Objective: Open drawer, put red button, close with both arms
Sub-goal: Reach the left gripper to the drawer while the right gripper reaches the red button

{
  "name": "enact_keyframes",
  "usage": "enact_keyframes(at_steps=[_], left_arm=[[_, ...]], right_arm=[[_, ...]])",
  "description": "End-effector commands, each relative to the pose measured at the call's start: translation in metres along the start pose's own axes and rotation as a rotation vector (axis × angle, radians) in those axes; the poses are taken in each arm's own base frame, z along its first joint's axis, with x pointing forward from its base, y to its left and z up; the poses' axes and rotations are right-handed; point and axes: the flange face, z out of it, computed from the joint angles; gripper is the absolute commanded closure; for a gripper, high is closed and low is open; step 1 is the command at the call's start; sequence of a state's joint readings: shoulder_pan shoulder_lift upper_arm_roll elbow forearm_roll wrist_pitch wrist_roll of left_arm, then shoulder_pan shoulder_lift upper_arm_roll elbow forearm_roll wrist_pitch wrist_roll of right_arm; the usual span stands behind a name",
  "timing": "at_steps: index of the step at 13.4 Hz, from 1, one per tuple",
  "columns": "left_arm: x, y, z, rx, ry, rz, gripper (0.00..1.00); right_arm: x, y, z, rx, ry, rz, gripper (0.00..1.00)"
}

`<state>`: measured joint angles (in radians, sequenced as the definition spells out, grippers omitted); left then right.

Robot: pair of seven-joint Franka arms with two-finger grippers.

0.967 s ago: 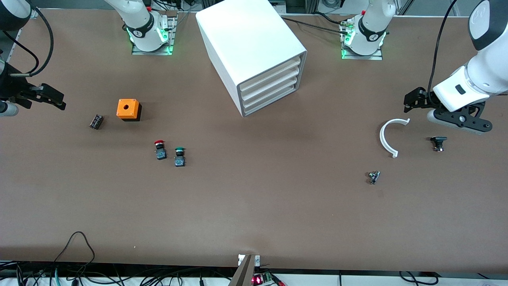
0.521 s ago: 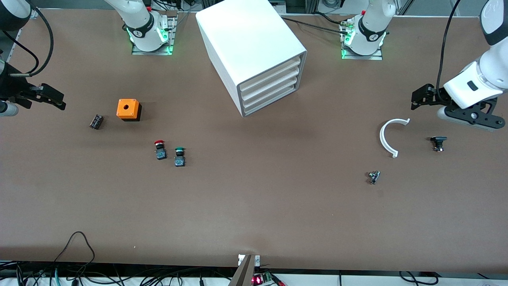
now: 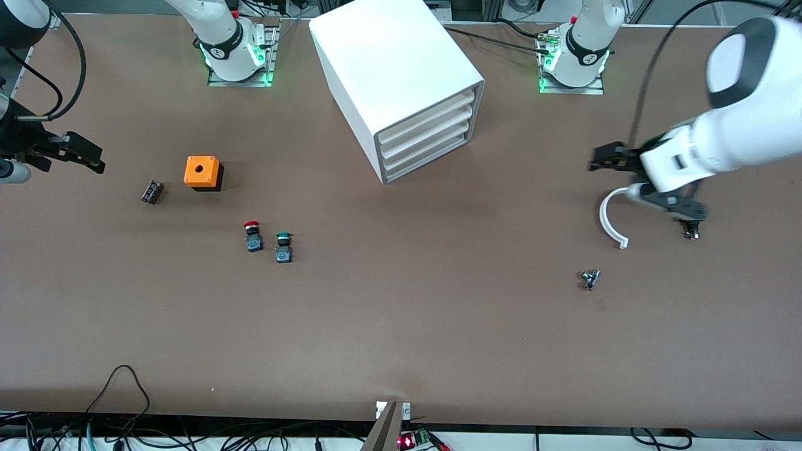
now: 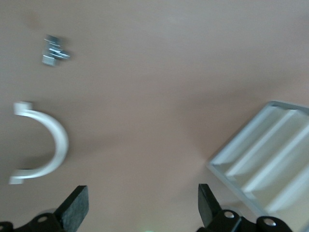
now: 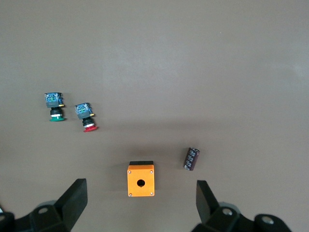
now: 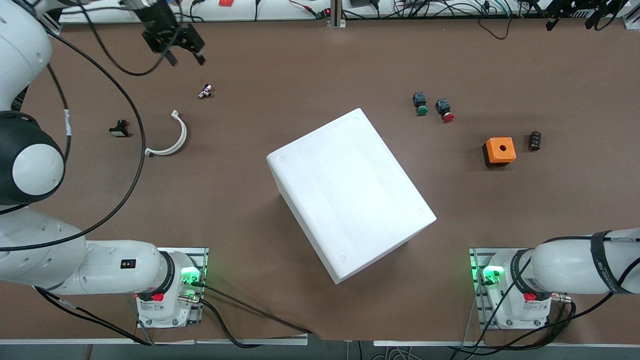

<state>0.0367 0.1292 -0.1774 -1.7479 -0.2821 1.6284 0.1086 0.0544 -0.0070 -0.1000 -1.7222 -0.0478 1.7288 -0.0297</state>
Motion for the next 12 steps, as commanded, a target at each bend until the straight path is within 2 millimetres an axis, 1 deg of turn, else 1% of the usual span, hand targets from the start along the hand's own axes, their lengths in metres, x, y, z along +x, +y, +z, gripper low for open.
enact_keyframes(at_steps=[1, 2, 3, 4, 5, 6, 7, 8, 9, 11, 12], left_arm=[[0.026, 0.01, 0.067, -0.216, -0.082, -0.089, 0.0], [0.035, 0.009, 0.095, -0.308, -0.097, -0.125, 0.0], [0.042, 0.016, 0.124, -0.392, -0.109, -0.15, 0.0], [0.046, 0.027, 0.151, -0.441, -0.115, -0.164, 0.0], [0.048, 0.042, 0.182, -0.464, -0.133, -0.169, 0.0], [0.047, 0.064, 0.213, -0.5, -0.156, -0.163, 0.0], [0.046, 0.084, 0.237, -0.528, -0.158, -0.152, 0.0], [0.043, 0.098, 0.255, -0.525, -0.146, -0.142, 0.0], [0.04, 0.108, 0.267, -0.521, -0.142, -0.144, 0.0], [0.027, 0.134, 0.283, -0.547, -0.186, -0.133, 0.0], [0.019, 0.147, 0.291, -0.559, -0.209, -0.127, 0.0]], right_arm=[[0.006, -0.013, 0.005, -0.001, 0.003, -0.039, 0.0], [0.008, -0.021, 0.007, -0.004, 0.003, -0.054, 0.0], [0.013, -0.023, 0.018, -0.003, -0.007, -0.058, 0.0], [0.017, -0.023, 0.027, -0.001, -0.018, -0.065, 0.0], [0.02, -0.031, 0.034, 0.007, -0.029, -0.073, 0.0], [0.022, -0.045, 0.042, 0.025, -0.048, -0.085, 0.0], [0.026, -0.059, 0.053, 0.024, -0.064, -0.099, 0.0], [0.028, -0.069, 0.06, 0.023, -0.071, -0.115, 0.0], [0.033, -0.076, 0.071, 0.02, -0.079, -0.125, 0.0], [0.042, -0.096, 0.093, 0.014, -0.08, -0.152, 0.0], [0.047, -0.101, 0.105, 0.012, -0.08, -0.159, 0.0]])
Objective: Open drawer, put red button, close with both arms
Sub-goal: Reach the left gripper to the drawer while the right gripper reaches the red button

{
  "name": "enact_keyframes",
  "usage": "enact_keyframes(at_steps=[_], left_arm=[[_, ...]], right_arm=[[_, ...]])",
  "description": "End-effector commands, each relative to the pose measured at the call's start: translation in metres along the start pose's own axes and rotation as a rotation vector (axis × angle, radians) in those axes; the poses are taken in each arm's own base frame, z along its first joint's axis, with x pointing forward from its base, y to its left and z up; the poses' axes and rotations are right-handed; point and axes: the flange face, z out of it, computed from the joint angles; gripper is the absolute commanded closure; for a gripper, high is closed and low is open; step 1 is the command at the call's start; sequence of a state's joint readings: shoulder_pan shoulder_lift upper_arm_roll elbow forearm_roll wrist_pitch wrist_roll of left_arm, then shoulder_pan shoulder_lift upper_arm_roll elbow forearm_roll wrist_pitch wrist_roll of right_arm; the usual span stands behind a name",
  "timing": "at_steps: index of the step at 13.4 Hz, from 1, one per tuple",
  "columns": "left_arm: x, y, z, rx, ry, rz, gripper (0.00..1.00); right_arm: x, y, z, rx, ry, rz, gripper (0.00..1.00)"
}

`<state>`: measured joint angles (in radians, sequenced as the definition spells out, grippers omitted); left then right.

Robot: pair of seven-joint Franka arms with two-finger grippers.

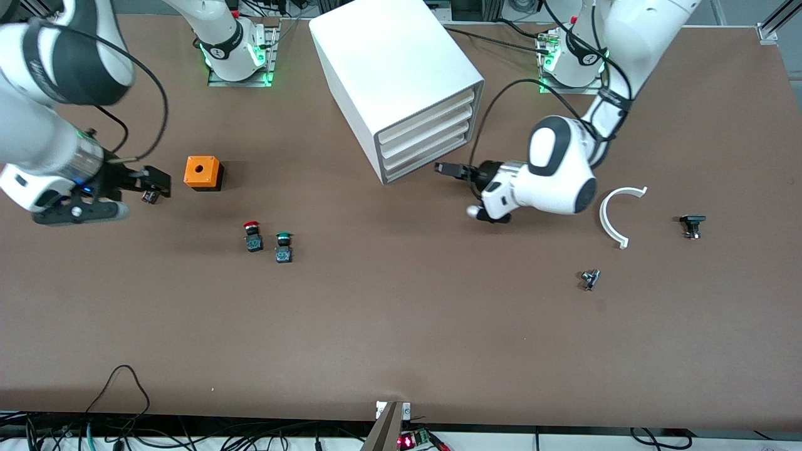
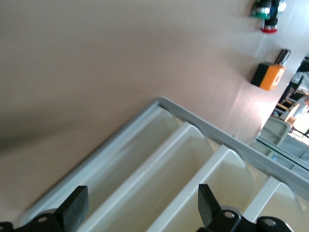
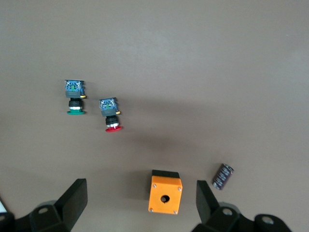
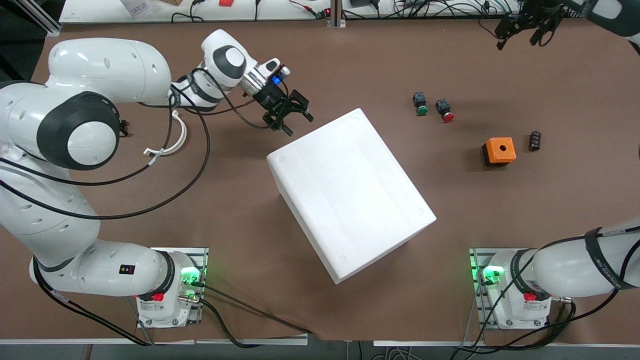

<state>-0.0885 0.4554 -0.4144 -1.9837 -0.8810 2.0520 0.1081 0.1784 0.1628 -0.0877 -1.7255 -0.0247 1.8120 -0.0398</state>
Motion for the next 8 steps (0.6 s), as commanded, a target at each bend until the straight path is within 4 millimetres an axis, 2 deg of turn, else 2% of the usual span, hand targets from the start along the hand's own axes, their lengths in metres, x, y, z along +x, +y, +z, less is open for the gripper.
enact_keyframes(at_steps=[1, 3, 5, 7, 8], left_arm=[[-0.021, 0.008, 0.027, -0.039, -0.031, 0.011, 0.0], [-0.035, 0.011, 0.055, -0.023, -0.029, 0.013, 0.0], [-0.047, 0.009, 0.075, 0.003, -0.025, 0.014, 0.02], [-0.056, 0.0, 0.084, 0.018, -0.045, 0.003, 0.07], [-0.059, -0.003, 0.087, 0.023, -0.052, -0.002, 0.14]], right_arm=[[0.02, -0.016, 0.029, 0.001, -0.002, -0.022, 0.0], [0.033, -0.033, 0.059, -0.004, -0.009, -0.046, 0.0], [0.037, -0.041, 0.084, -0.008, 0.006, 0.001, 0.0], [0.04, -0.054, 0.103, -0.013, -0.019, -0.001, 0.0], [0.043, -0.058, 0.114, -0.018, -0.028, -0.02, 0.0]])
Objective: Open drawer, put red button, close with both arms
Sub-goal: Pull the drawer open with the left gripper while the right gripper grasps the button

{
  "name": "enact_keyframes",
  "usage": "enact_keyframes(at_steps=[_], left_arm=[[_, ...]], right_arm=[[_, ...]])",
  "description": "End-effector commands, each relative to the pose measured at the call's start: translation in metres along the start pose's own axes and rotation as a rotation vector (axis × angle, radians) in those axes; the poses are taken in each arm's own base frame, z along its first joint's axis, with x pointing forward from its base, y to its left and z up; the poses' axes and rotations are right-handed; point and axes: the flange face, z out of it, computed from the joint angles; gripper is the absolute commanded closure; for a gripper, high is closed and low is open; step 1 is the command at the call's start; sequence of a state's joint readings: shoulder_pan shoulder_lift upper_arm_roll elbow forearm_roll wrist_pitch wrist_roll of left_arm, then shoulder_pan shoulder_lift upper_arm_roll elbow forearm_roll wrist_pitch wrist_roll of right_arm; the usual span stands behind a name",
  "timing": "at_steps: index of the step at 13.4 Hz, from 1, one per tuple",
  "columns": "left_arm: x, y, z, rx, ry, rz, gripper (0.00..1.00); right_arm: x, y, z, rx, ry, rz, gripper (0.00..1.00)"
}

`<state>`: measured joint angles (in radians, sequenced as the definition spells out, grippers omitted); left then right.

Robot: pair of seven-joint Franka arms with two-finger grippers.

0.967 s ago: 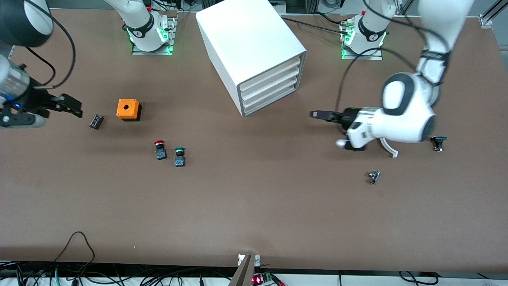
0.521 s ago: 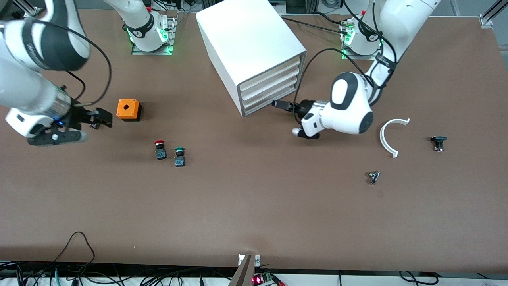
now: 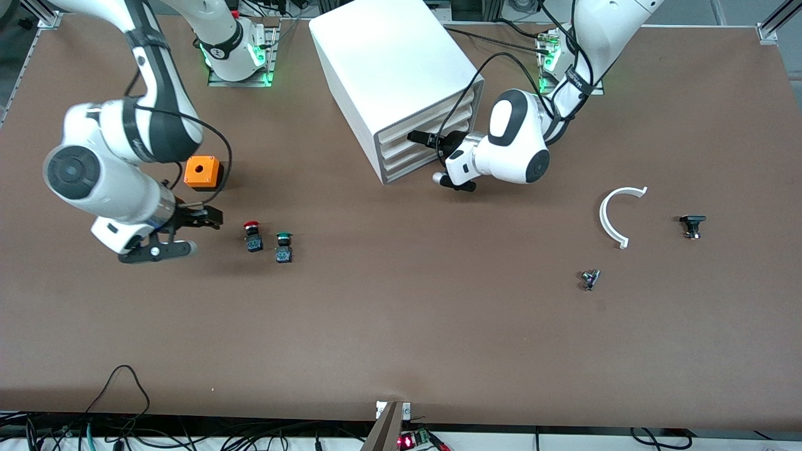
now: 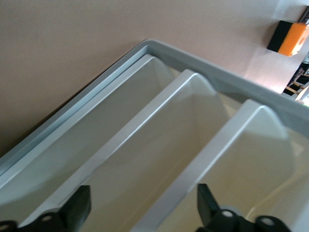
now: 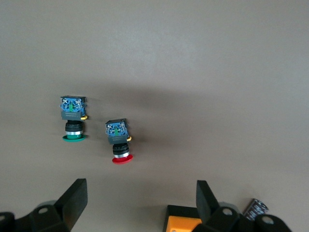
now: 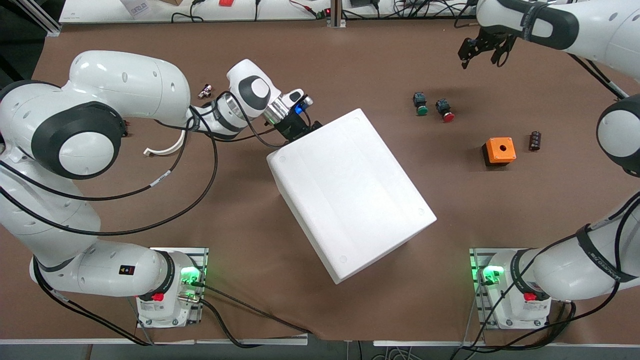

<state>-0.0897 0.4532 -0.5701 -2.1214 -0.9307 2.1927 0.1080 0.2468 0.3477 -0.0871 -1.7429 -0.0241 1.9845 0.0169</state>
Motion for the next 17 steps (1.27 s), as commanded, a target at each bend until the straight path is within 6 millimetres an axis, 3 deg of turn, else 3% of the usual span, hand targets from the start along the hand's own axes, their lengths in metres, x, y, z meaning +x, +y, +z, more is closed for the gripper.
enact_keyframes(at_steps=[1, 2, 3, 5, 7, 10, 12, 13, 15, 16, 17], left_arm=[[-0.015, -0.006, 0.002, 0.0, 0.006, 0.006, 0.31], [-0.015, -0.005, 0.0, -0.001, 0.007, 0.011, 0.83], [-0.013, -0.004, -0.003, -0.002, 0.013, 0.016, 1.0], [-0.004, -0.006, -0.022, -0.003, 0.051, 0.015, 1.0], [0.02, -0.025, -0.075, -0.008, 0.149, 0.001, 1.0], [0.043, -0.064, -0.142, 0.026, 0.256, 0.019, 1.0], [0.048, -0.067, -0.164, 0.017, 0.296, 0.004, 1.0], [0.048, -0.064, -0.172, 0.018, 0.311, 0.016, 0.01], [0.043, -0.055, -0.189, 0.017, 0.347, 0.025, 0.0], [0.042, -0.047, -0.203, 0.026, 0.375, 0.051, 0.0], [0.044, -0.046, -0.231, 0.063, 0.416, 0.076, 0.0]], right_arm=[[0.003, -0.015, 0.023, 0.001, -0.003, -0.019, 0.0], [0.004, -0.026, 0.036, 0.006, 0.003, -0.037, 0.0], [0.004, -0.036, 0.05, 0.006, 0.014, -0.058, 0.0], [0.002, -0.041, 0.078, 0.006, 0.019, -0.144, 0.0], [0.002, -0.042, 0.095, 0.006, 0.014, -0.247, 0.0], [0.0, -0.042, 0.107, 0.007, 0.012, -0.246, 0.0], [-0.001, -0.042, 0.123, 0.008, 0.012, -0.244, 0.0], [0.0, -0.043, 0.128, 0.008, 0.021, -0.246, 0.0], [0.003, -0.043, 0.143, 0.01, 0.024, -0.232, 0.0], [0.004, -0.044, 0.147, 0.011, 0.029, -0.229, 0.0], [0.004, -0.045, 0.152, 0.013, 0.025, -0.219, 0.0]])
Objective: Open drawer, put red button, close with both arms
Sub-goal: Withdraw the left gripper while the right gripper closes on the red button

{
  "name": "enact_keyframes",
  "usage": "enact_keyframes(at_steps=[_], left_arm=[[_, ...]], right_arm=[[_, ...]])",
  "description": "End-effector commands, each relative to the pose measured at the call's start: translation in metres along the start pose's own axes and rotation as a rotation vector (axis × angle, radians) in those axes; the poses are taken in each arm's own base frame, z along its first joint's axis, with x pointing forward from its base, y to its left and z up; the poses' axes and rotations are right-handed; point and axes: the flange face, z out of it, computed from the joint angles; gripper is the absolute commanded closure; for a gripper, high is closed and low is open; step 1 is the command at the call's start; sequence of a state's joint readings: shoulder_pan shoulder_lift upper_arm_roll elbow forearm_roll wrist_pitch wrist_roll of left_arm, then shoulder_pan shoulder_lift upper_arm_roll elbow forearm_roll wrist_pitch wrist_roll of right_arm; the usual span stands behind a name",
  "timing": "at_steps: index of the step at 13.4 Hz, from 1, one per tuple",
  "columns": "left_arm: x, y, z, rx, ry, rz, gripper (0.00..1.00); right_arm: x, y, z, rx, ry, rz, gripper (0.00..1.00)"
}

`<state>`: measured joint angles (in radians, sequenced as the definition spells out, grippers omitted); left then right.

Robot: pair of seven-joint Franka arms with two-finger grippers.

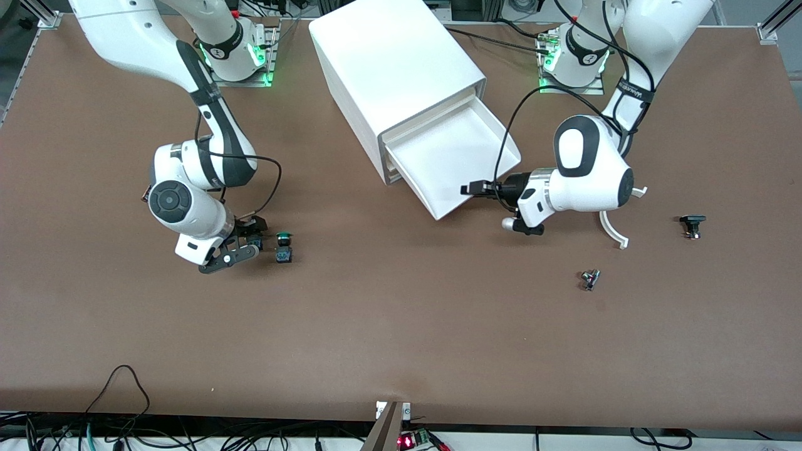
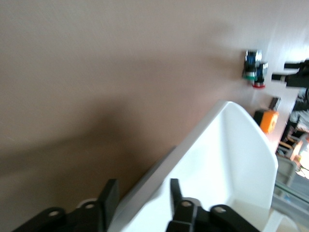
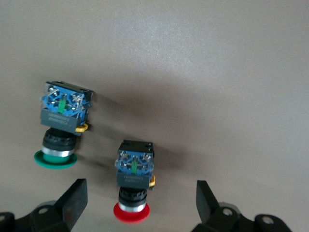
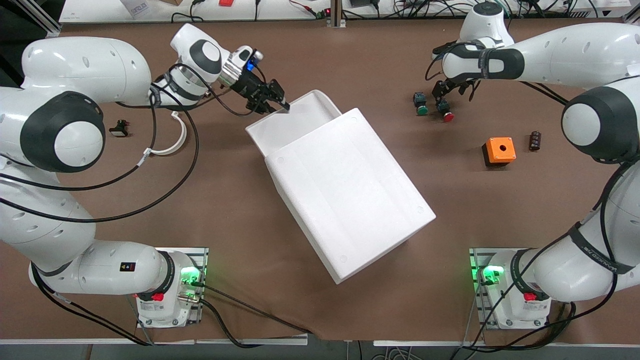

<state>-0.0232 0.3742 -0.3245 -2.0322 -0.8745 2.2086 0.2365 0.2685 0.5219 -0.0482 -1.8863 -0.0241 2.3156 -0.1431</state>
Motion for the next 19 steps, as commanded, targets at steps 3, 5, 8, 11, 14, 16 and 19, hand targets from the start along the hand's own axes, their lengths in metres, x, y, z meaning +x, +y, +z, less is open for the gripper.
enact_keyframes(at_steps=[3, 5, 8, 11, 14, 16, 19], left_arm=[[0.022, 0.009, -0.149, 0.149, 0.238, 0.105, 0.0], [0.016, 0.019, -0.202, 0.173, 0.323, 0.128, 0.0], [-0.015, 0.035, -0.27, 0.419, 0.32, 0.232, 0.0], [-0.031, 0.069, -0.33, 0.622, 0.273, 0.181, 0.0], [-0.05, 0.091, -0.355, 0.773, 0.233, 0.123, 0.0], [-0.055, 0.089, -0.363, 0.789, 0.225, 0.103, 0.0], [-0.063, 0.089, -0.37, 0.794, 0.22, 0.089, 0.0]], right_arm=[[0.001, -0.005, 0.017, 0.012, 0.007, 0.046, 0.0], [0.001, -0.004, 0.025, 0.012, 0.001, 0.051, 0.0], [0.003, -0.006, 0.035, 0.047, 0.012, 0.087, 0.0], [0.003, -0.007, 0.039, 0.064, 0.011, 0.096, 0.02], [0.002, -0.005, 0.04, 0.063, 0.008, 0.091, 0.15], [0.001, -0.005, 0.04, 0.063, 0.002, 0.089, 0.31], [0.001, -0.005, 0.041, 0.061, -0.001, 0.084, 0.51]])
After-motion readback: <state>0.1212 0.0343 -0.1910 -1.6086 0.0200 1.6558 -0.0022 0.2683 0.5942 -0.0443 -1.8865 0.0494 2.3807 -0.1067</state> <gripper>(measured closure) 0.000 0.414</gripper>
